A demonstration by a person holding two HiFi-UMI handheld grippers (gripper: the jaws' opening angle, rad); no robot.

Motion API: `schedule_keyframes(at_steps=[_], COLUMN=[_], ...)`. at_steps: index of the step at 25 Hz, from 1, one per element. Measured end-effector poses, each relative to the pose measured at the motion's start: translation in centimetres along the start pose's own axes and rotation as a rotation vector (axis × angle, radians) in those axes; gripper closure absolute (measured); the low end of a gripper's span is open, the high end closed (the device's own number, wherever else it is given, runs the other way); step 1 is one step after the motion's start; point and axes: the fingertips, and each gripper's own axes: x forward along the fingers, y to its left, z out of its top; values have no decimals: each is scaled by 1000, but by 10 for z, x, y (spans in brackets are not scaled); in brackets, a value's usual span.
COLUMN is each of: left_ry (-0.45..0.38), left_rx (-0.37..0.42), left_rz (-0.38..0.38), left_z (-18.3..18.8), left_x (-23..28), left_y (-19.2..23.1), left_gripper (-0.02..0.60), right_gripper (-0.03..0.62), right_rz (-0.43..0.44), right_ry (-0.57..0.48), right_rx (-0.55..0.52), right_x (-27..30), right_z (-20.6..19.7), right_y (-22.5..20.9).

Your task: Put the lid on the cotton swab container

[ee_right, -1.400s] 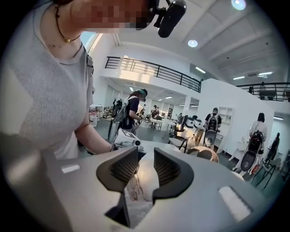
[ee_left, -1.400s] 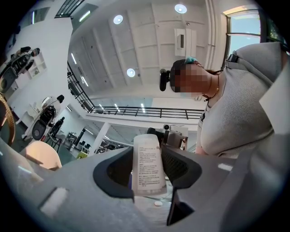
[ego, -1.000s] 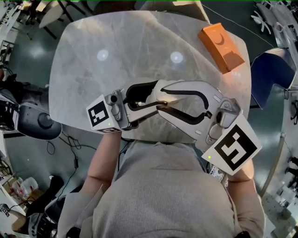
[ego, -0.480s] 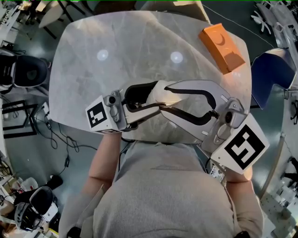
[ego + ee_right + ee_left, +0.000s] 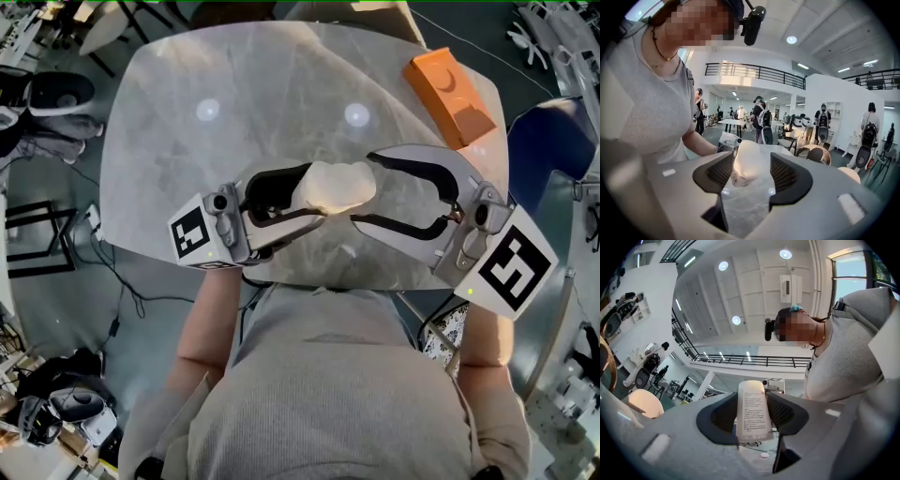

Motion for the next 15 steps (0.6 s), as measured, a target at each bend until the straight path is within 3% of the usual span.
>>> schedule_keyframes(at_steps=[5, 10, 15], left_ry=[19, 20, 127], left_rx=[5, 9, 52], left_rz=[-10, -21, -30], left_z=[-1, -2, -17], left_x=[1, 2, 3], left_y=[-2, -4, -3], left_gripper=[388, 388, 387], right_gripper=[338, 339, 352], right_rz=[52, 85, 126], right_ry=[38, 1, 50], right_rx=[21, 85, 57], right_x=[11, 19, 18], right_z=[-23, -30, -40], right_y=[3, 3, 3])
